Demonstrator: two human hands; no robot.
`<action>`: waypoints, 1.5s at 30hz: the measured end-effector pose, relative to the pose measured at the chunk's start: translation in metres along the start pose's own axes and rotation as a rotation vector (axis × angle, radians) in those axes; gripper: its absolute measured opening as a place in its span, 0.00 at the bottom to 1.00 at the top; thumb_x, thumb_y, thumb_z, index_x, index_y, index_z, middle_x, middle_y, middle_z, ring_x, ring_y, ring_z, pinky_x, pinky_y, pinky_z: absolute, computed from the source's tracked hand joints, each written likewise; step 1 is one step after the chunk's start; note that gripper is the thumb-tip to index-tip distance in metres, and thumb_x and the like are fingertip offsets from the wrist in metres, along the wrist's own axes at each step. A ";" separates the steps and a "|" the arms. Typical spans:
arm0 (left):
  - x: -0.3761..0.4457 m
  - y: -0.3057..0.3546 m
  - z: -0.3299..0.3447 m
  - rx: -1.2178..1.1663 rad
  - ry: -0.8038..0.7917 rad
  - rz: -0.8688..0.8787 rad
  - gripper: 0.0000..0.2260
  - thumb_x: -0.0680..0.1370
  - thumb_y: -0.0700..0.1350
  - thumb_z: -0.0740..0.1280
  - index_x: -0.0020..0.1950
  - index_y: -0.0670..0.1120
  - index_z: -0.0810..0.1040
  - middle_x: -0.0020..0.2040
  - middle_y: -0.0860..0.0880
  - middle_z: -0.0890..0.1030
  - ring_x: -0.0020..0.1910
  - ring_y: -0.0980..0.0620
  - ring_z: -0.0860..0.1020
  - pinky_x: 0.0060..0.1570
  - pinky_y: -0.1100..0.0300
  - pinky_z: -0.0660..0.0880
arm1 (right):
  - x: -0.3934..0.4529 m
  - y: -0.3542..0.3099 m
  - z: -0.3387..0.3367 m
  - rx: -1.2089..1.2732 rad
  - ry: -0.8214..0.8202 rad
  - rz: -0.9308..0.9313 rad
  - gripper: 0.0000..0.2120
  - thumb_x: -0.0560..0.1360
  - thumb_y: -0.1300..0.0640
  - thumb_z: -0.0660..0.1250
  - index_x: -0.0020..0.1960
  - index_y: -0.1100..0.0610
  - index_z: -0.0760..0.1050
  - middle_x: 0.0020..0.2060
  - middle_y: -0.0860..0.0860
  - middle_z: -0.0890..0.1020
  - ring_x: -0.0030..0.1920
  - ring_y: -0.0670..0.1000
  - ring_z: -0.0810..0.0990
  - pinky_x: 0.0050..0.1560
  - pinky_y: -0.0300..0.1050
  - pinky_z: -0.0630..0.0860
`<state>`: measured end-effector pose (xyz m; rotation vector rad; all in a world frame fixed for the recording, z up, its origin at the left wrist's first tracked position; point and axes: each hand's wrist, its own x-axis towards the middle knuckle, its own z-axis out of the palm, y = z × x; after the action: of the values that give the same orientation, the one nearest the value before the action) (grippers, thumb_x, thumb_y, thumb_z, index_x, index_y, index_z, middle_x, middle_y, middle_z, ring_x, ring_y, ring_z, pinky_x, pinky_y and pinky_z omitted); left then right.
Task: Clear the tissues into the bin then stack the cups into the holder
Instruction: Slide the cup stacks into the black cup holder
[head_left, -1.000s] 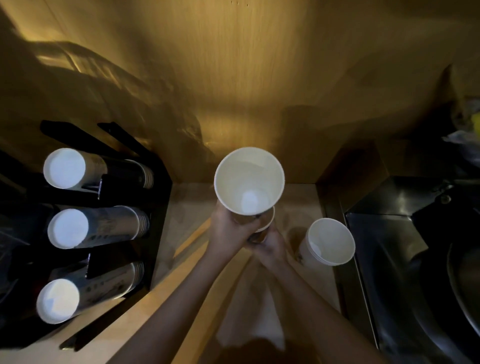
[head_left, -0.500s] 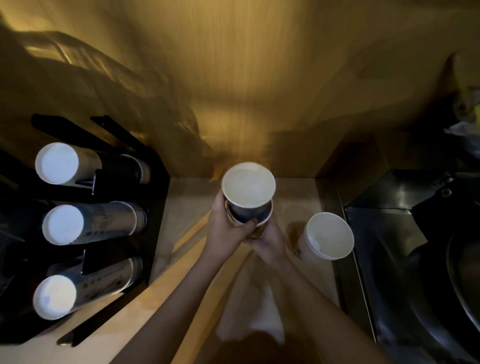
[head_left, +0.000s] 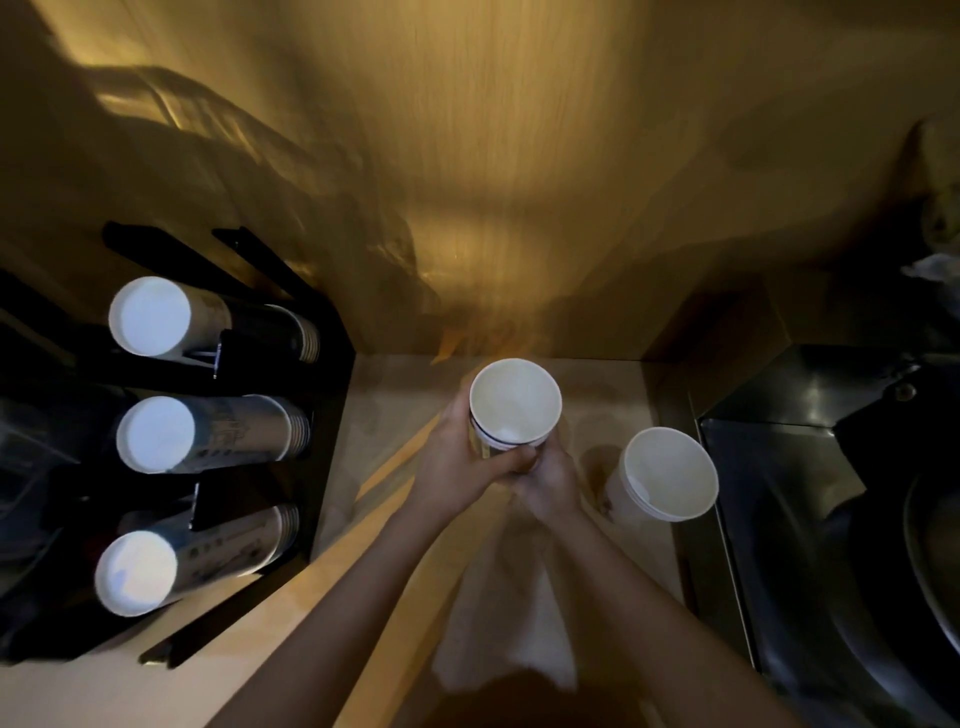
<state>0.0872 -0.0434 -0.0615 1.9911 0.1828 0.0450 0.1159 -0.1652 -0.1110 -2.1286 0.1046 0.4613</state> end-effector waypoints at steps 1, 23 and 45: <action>0.002 0.000 -0.003 -0.002 -0.021 0.005 0.38 0.59 0.59 0.73 0.66 0.57 0.63 0.58 0.60 0.73 0.60 0.58 0.72 0.56 0.66 0.70 | 0.004 0.005 0.002 -0.009 -0.013 -0.010 0.27 0.68 0.59 0.73 0.64 0.56 0.68 0.47 0.50 0.74 0.45 0.47 0.73 0.48 0.40 0.71; -0.080 0.063 -0.155 -0.758 -0.074 -0.568 0.27 0.72 0.68 0.52 0.56 0.49 0.75 0.45 0.43 0.82 0.45 0.41 0.81 0.46 0.50 0.79 | -0.049 -0.139 0.001 -0.212 0.274 -1.022 0.33 0.62 0.63 0.71 0.65 0.57 0.66 0.63 0.55 0.76 0.64 0.55 0.73 0.63 0.52 0.71; -0.089 0.055 -0.232 -0.216 0.481 0.245 0.34 0.54 0.53 0.76 0.56 0.55 0.68 0.56 0.57 0.75 0.54 0.66 0.77 0.48 0.72 0.75 | -0.107 -0.251 0.038 0.155 -0.400 -0.777 0.36 0.64 0.48 0.75 0.68 0.48 0.62 0.64 0.45 0.75 0.62 0.43 0.74 0.61 0.40 0.72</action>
<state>-0.0211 0.1307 0.0899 1.7481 0.2296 0.6763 0.0676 -0.0019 0.1059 -1.7127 -0.8539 0.3767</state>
